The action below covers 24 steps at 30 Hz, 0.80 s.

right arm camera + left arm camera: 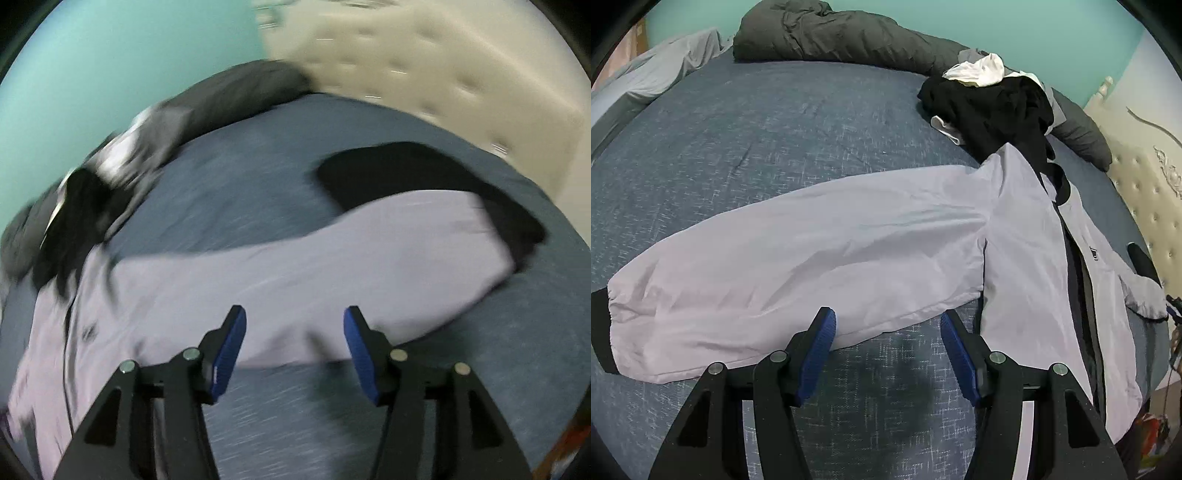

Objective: Fold clothes

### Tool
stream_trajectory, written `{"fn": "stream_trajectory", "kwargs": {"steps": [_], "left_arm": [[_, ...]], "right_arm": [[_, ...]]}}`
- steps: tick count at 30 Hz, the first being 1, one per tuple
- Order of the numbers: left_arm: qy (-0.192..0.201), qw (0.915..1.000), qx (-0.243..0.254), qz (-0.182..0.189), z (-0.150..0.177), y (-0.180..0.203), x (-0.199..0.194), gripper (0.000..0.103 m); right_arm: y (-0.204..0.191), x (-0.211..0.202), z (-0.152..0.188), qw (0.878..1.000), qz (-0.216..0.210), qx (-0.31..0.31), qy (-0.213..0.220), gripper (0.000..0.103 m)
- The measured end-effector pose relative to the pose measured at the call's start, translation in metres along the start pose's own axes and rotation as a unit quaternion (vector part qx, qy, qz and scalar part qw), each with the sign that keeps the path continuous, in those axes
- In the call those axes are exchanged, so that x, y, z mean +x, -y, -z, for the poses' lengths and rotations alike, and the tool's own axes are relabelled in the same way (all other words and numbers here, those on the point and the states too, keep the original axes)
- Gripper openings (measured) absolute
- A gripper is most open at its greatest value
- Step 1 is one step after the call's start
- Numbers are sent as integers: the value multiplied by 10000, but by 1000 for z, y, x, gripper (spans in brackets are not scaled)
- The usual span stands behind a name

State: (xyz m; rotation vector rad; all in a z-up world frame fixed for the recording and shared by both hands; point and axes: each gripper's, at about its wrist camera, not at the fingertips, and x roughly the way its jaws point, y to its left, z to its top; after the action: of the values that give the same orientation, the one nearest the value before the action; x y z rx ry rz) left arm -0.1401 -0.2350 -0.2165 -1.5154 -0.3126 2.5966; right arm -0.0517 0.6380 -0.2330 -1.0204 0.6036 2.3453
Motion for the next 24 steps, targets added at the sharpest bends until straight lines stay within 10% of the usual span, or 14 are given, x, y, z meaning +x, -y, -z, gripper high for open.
{"fn": "stream_trajectory", "kwargs": {"steps": [8, 15, 24], "left_arm": [[-104, 9997, -101, -192, -6, 0, 16, 63], [-126, 9997, 5, -229, -13, 15, 21, 63], [-115, 9996, 195, -163, -15, 31, 21, 63]], "right_arm": [[98, 5, -30, 9944, 676, 796, 138, 61], [119, 21, -33, 9918, 221, 1251, 109, 61], [118, 22, -33, 9940, 493, 970, 130, 3]]}}
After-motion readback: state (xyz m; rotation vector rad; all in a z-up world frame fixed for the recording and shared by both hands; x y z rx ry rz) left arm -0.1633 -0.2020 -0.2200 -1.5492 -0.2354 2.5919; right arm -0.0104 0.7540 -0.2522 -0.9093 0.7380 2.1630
